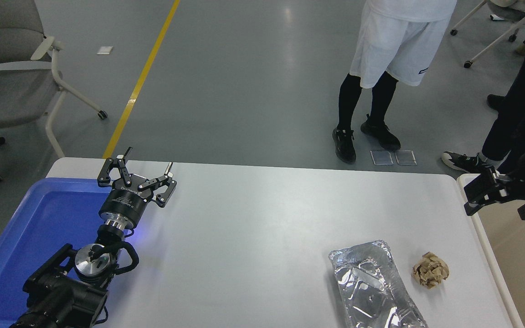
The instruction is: Pick up foil plate and place in dustbin
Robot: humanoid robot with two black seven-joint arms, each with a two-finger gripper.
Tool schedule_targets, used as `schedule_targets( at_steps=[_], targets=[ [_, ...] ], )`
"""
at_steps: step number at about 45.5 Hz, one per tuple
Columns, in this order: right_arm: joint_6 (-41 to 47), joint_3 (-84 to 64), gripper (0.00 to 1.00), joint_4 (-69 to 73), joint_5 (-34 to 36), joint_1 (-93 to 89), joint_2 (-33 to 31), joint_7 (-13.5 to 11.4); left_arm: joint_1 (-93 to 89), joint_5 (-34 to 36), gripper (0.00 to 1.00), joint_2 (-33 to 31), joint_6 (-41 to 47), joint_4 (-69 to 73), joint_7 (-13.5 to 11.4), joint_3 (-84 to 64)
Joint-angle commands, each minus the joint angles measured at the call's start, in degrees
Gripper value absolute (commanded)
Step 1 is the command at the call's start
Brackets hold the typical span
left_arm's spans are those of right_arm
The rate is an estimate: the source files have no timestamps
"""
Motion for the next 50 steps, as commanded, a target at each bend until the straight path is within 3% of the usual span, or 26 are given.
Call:
schedule_targets(
  at_steps=[1,50],
  targets=[
    [0.00,0.07,1.00,0.00,0.01,0.22,0.42,0.00,0.00,0.09,0.99,0.00,0.00,0.00,0.00,0.00],
    [0.00,2.00,1.00,-0.08,0.01,-0.84,3.06,0.09,0.00,0.00,0.99,0.00,0.00,0.00,0.00,0.00]
  ],
)
